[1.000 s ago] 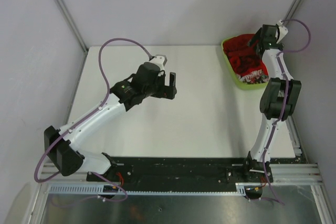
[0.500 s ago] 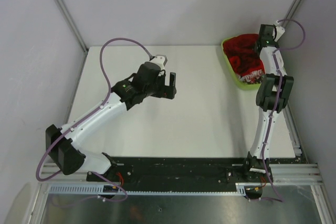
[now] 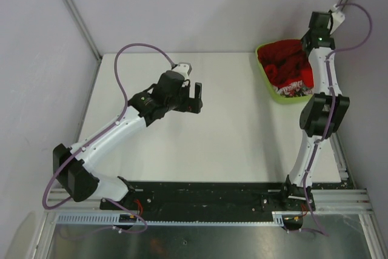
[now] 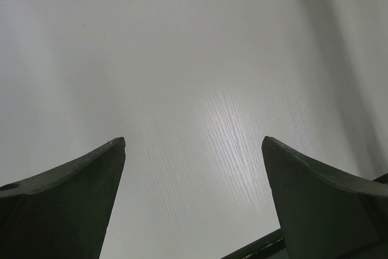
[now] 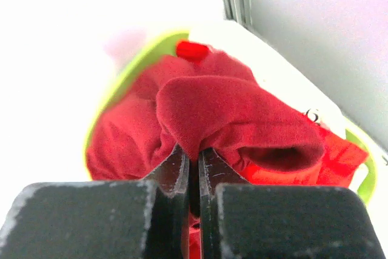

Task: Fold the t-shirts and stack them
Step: Grab crumpled tshirt from bin with the right arm, then move the tshirt to the center of the board

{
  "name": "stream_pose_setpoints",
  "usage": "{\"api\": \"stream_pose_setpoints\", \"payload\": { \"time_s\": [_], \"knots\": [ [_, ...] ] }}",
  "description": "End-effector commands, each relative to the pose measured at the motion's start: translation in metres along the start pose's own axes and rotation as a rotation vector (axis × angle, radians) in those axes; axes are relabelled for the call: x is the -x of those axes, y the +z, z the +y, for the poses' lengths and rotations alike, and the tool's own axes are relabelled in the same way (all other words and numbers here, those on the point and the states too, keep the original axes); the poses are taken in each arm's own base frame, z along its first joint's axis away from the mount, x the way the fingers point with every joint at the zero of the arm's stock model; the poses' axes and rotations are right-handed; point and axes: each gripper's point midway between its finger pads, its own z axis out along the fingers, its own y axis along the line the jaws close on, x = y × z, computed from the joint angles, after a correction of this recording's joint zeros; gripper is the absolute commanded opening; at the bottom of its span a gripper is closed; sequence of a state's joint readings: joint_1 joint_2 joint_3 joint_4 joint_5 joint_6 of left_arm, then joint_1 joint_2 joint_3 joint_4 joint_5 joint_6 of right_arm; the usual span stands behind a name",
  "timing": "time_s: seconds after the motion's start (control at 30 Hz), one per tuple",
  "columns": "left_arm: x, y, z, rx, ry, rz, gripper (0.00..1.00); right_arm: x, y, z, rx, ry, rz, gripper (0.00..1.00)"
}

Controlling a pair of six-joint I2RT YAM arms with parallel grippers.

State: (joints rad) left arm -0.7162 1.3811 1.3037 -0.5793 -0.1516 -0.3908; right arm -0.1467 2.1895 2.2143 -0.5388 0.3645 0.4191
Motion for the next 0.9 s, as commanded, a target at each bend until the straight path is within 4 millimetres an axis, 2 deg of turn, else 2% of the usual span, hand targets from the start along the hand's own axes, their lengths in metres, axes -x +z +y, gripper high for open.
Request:
{"api": "stream_pose_setpoints", "payload": {
  "time_s": [0.0,0.1,0.27,0.37,0.47,0.6,0.73,0.87],
  "knots": [
    [0.026,-0.014,-0.003,-0.020,0.008,-0.074,0.99,0.122,-0.099,0.015,0.090,0.091,-0.269,0.00],
    [0.025,-0.014,-0.001,-0.010,0.008,-0.075,0.99,0.150,-0.138,0.022,0.143,0.113,-0.330,0.00],
    [0.027,-0.014,0.006,0.009,0.002,-0.082,0.99,0.182,-0.206,0.042,0.257,0.140,-0.420,0.00],
    [0.030,-0.015,0.012,0.021,-0.007,-0.090,0.99,0.197,-0.251,0.059,0.342,0.156,-0.472,0.00],
    [0.032,-0.016,0.015,0.027,-0.013,-0.096,1.00,0.206,-0.305,0.084,0.439,0.157,-0.524,0.00],
    [0.034,-0.021,0.020,0.036,-0.021,-0.110,0.99,0.210,-0.371,0.109,0.550,0.174,-0.587,0.00],
    [0.035,-0.029,0.026,0.047,-0.034,-0.131,0.99,0.207,-0.430,0.128,0.650,0.194,-0.623,0.00],
    [0.035,-0.039,0.033,0.059,-0.056,-0.152,1.00,0.192,-0.470,0.148,0.736,0.201,-0.613,0.00]
  ]
}}
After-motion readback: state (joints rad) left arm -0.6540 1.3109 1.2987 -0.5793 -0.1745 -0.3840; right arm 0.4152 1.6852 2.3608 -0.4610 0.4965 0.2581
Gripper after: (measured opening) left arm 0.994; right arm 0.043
